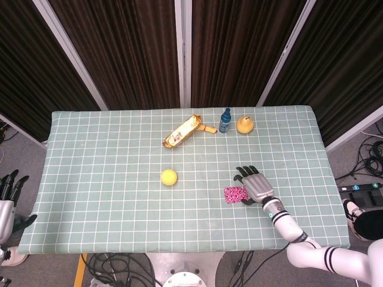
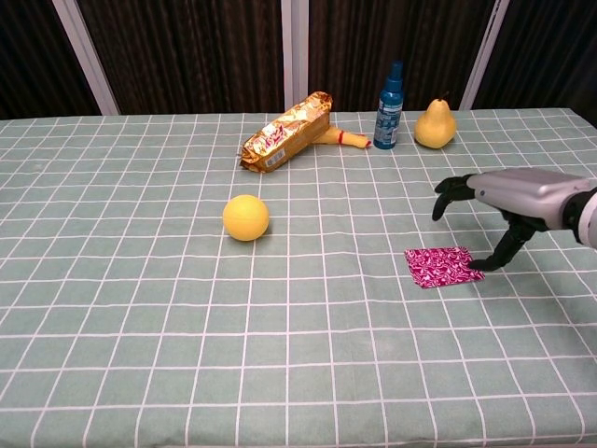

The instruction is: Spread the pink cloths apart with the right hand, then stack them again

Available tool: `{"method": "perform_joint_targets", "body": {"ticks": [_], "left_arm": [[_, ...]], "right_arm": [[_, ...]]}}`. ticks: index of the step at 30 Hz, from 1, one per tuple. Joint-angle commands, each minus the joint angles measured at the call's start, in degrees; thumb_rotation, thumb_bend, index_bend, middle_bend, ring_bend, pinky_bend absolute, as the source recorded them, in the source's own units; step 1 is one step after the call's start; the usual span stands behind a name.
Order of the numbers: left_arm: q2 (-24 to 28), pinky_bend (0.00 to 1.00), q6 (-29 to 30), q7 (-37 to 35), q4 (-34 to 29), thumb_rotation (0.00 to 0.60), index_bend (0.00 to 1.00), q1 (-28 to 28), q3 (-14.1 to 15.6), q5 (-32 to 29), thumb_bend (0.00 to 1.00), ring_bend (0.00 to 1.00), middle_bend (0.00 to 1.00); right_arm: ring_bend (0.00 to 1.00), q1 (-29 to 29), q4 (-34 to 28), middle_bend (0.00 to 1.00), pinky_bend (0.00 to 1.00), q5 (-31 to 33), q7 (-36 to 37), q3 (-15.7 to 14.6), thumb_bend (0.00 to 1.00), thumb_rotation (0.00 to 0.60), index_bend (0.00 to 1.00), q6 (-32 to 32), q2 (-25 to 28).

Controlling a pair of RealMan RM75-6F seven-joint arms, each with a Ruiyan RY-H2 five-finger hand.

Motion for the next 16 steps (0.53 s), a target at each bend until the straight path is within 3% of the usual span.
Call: {"method": "perform_joint_targets", "body": {"ticks": [1, 10, 16], "left_arm": [[-0.13, 0.10, -0.19, -0.23, 0.26, 0.600, 0.17, -0.07, -0.06, -0.16, 0.04, 0.10, 0.14], [-0.52, 0.10, -1.00, -0.80, 0.94, 0.600, 0.17, -0.69, -0.36, -0.38, 0.04, 0.10, 0.14], [-0.82, 0.10, -1.28, -0.39, 0.58, 0.600, 0.17, -1.26, -0.47, 0.10, 0.04, 0.10, 0.14]], "right_arm": [[0.00, -4.27, -4.88, 0.05, 0.00, -3.61, 0.81, 0.53, 0.14, 0.590, 0.24, 9.12, 5.33], [0.00, -18.13, -12.74, 0.05, 0.00, -12.95, 5.88, -2.58, 0.16, 0.600, 0.21, 30.96, 15.96], [0.00, -25.92, -14.69, 0.04, 0.00, -20.04, 10.72, -5.45, 0.16, 0.600, 0.19, 41.04, 18.70]]}}
